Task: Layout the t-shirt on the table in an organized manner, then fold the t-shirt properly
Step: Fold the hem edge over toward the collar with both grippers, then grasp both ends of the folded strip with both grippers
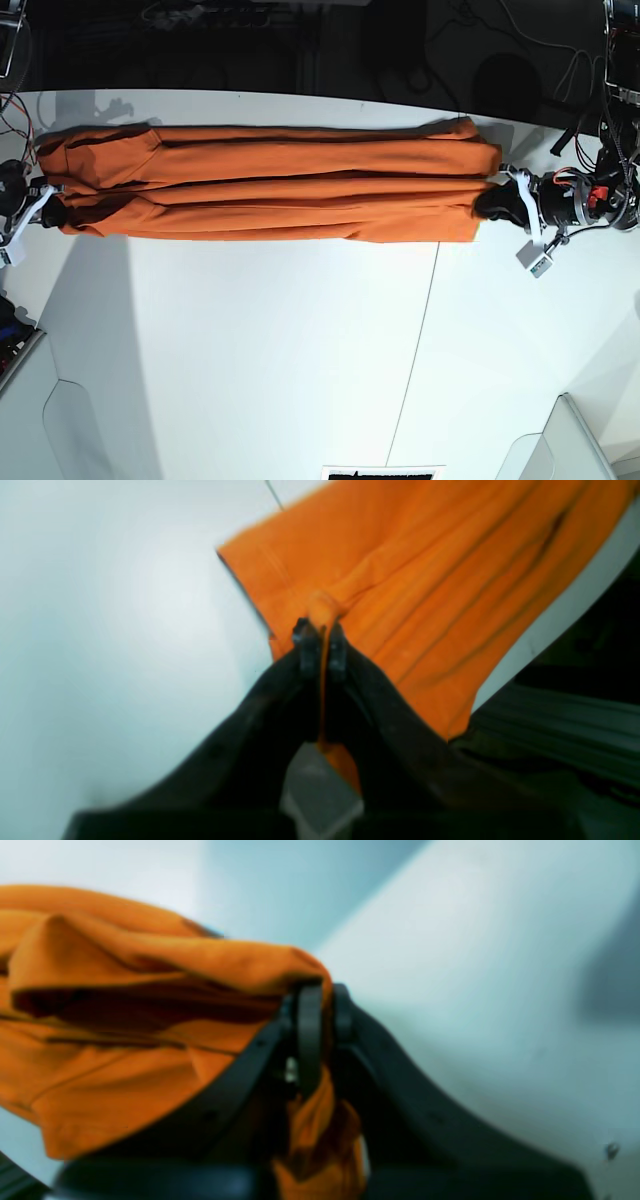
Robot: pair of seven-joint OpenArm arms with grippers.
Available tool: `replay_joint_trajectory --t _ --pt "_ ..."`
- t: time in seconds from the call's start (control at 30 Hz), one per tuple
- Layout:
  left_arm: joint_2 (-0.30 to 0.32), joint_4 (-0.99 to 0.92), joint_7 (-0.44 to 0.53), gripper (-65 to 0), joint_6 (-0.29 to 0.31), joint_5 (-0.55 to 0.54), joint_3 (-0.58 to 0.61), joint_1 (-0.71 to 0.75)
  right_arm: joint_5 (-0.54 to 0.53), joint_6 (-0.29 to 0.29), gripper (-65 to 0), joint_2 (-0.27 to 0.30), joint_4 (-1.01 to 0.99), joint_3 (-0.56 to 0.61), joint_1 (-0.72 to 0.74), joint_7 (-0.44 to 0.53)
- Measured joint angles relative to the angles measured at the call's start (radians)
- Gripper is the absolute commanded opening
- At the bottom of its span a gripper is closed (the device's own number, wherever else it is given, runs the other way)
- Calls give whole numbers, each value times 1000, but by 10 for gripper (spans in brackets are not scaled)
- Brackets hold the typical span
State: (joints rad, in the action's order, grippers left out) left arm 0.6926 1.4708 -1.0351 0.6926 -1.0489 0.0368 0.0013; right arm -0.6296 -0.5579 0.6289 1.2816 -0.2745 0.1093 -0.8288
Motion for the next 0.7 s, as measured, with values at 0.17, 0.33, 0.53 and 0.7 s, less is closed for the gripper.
replay_joint_trajectory --t 0.17,0.33,0.53,0.7 --pt "-5 2 14 -585 0 2 0 41 6 0 -581 -7 1 -1 -49 5" --pt "-14 2 18 -428 0 2 0 34 -7 1 -366 -23 1 -2 -48 5" --pt "-16 2 9 -423 0 -51 -103 32 -50 2 -366 -28 41 -117 -50 -16" --pt "-16 2 -13 -327 0 -101 -244 53 -107 5 -368 -23 145 -265 -49 -75"
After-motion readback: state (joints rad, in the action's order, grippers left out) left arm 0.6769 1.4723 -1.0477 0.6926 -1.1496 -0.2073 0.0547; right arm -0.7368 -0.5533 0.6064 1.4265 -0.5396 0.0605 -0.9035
